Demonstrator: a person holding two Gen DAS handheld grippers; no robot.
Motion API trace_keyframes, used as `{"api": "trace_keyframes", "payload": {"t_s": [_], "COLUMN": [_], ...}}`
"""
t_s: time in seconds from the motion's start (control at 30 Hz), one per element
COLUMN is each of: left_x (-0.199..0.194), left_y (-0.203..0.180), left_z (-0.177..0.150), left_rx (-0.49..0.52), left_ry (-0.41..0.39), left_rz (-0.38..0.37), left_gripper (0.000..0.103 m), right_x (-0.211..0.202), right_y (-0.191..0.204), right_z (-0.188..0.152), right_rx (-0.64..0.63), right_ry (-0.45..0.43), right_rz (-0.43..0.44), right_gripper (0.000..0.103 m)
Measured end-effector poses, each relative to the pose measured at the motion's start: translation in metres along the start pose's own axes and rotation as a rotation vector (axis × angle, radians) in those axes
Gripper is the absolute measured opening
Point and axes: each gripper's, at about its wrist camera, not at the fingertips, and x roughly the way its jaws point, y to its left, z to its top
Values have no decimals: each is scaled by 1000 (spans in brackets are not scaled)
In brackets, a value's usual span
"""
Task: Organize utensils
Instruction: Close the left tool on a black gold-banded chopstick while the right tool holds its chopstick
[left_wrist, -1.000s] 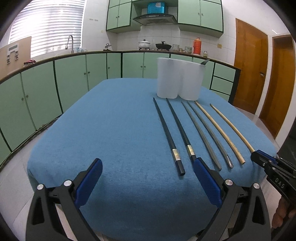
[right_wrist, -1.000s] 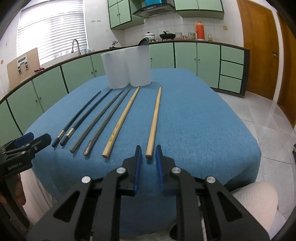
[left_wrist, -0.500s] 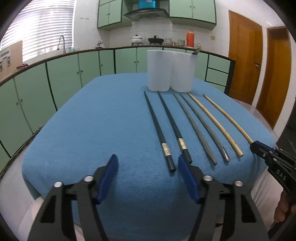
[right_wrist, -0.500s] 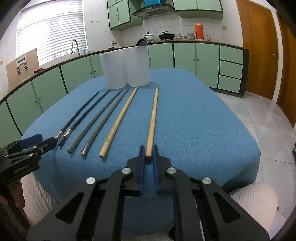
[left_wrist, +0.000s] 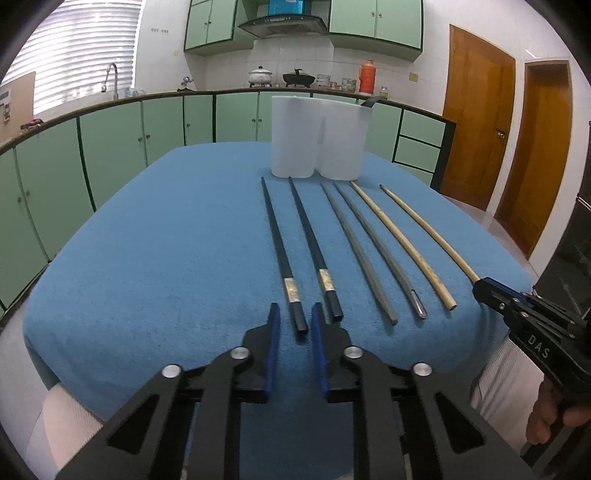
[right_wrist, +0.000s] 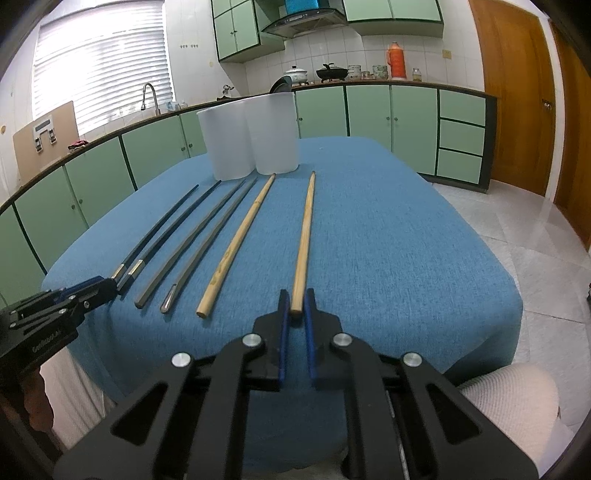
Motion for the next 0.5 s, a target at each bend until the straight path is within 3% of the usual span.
{"api": "trace_keyframes", "payload": {"t_s": [0.13,0.5], "left_x": [1,-1], "left_y": [-3,-7], "left_z": [-1,-5], "left_rx": [3,-18], "left_ry": [-3,-11], "left_rz": [7,34], "left_gripper": [9,8], "right_x": [1,3], "right_y": [1,13], "right_z": [0,-5], "right_rx": [2,-47], "right_ry": [-7,-50], "right_rz": [-5,-62], "right_gripper": [8,7]}}
